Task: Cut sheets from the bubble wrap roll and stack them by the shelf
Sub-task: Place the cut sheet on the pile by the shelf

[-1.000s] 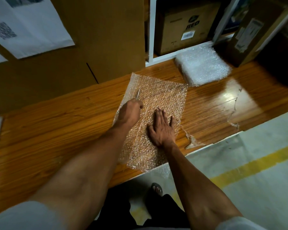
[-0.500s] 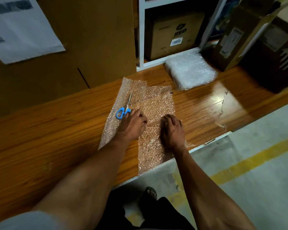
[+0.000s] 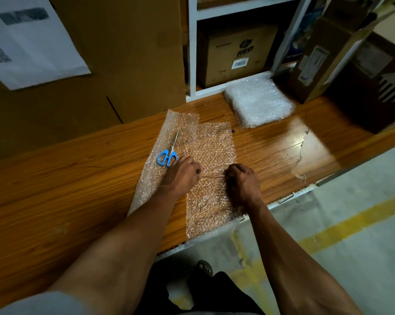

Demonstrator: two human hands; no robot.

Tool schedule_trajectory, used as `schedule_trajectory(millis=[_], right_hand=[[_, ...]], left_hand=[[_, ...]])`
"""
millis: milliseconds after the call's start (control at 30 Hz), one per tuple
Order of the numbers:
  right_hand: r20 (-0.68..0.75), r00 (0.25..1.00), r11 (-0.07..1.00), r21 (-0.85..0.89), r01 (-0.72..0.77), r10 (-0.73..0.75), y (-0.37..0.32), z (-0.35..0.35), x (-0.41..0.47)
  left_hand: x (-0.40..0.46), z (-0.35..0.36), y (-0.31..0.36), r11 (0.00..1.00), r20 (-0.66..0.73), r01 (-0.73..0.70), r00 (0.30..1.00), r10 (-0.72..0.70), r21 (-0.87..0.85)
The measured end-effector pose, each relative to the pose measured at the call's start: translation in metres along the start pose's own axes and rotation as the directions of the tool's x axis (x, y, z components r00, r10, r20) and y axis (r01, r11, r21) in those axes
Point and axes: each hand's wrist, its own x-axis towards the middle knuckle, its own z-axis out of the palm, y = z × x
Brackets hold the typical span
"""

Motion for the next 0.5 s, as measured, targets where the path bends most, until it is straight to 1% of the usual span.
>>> schedule_trajectory(millis=[67, 133, 233, 300, 367, 433, 500], right_hand=[[0.001, 1.000, 0.999, 0.029, 0.015, -0.015, 0.001, -0.002, 0.000], [-0.007, 0.998, 0.997, 0.044, 0.061, -0.061, 0.003, -0.004, -0.002], [0.015, 0.993, 0.993, 0.019, 0.114, -0.114, 0.007, -0.006, -0.005], [0.044, 0.997, 0.998, 0.003, 0.067, -0.068, 0.004, -0.007, -0.004], [0.067, 0.997, 0.999, 0.024, -0.037, 0.035, 0.001, -0.009, -0.004], [0.091, 0.993, 0.997, 0.023, -0.079, 0.076, 0.001, -0.010, -0.003], [0.149, 0.985, 0.994, 0.048, -0.097, 0.089, 0.003, -0.013, -0.004]], left_hand=[[-0.005, 0.000, 0.001, 0.999, 0.026, -0.022, 0.999, 0.023, -0.028], [-0.009, 0.003, 0.000, 0.999, 0.054, -0.028, 0.998, 0.029, -0.021], [-0.009, 0.007, 0.003, 1.000, 0.038, 0.003, 0.999, -0.003, 0.008], [-0.007, 0.009, 0.006, 1.000, 0.033, 0.018, 0.999, -0.018, 0.007], [-0.006, 0.009, 0.009, 0.999, 0.018, 0.036, 0.999, -0.035, -0.030], [-0.006, 0.008, 0.008, 0.994, -0.007, 0.052, 0.999, -0.053, -0.092], [-0.008, 0.005, 0.007, 0.988, -0.015, 0.053, 0.998, -0.055, -0.146]])
